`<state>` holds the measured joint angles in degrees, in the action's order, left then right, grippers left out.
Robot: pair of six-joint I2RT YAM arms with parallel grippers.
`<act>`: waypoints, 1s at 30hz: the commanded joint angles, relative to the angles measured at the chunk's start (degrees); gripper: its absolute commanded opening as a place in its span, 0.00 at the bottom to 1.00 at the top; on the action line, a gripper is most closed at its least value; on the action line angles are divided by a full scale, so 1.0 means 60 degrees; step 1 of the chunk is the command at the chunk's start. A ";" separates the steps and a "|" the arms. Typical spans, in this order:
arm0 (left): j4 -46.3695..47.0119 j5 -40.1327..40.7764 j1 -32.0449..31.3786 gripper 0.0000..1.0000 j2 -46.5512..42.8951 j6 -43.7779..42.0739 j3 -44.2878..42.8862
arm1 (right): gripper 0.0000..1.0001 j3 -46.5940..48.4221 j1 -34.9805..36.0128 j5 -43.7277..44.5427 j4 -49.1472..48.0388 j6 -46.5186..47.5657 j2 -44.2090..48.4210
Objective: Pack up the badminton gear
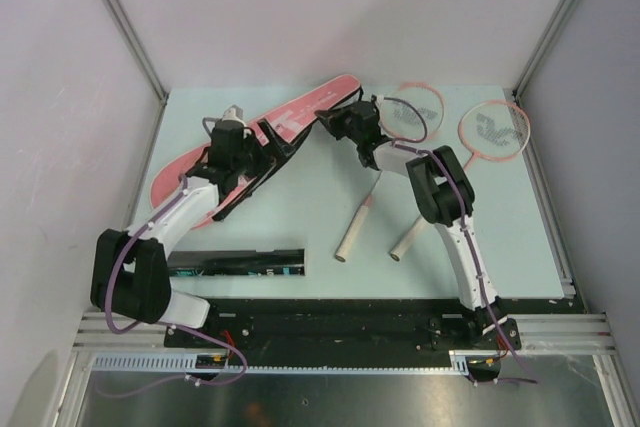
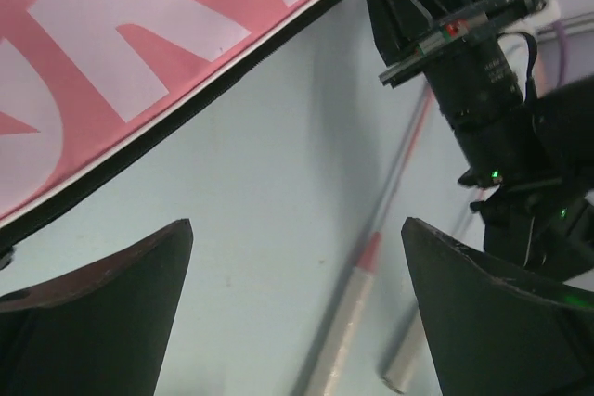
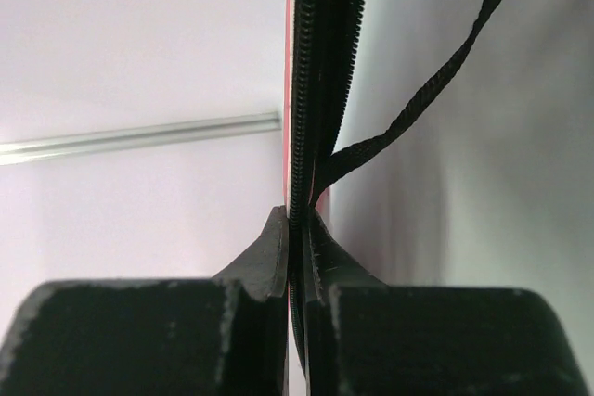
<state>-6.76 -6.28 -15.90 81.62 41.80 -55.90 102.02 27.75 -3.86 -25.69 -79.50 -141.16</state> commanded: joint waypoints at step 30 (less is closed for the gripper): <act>0.3984 0.1691 0.0848 0.23 0.0532 0.1884 0.1040 | 0.00 -0.7012 0.0503 0.0147 -0.3790 -0.1355 0.5714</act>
<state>13.56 -2.92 -11.05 86.98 62.06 -46.24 62.11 31.27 3.33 -45.30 -91.05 -111.94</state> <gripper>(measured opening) 0.325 0.036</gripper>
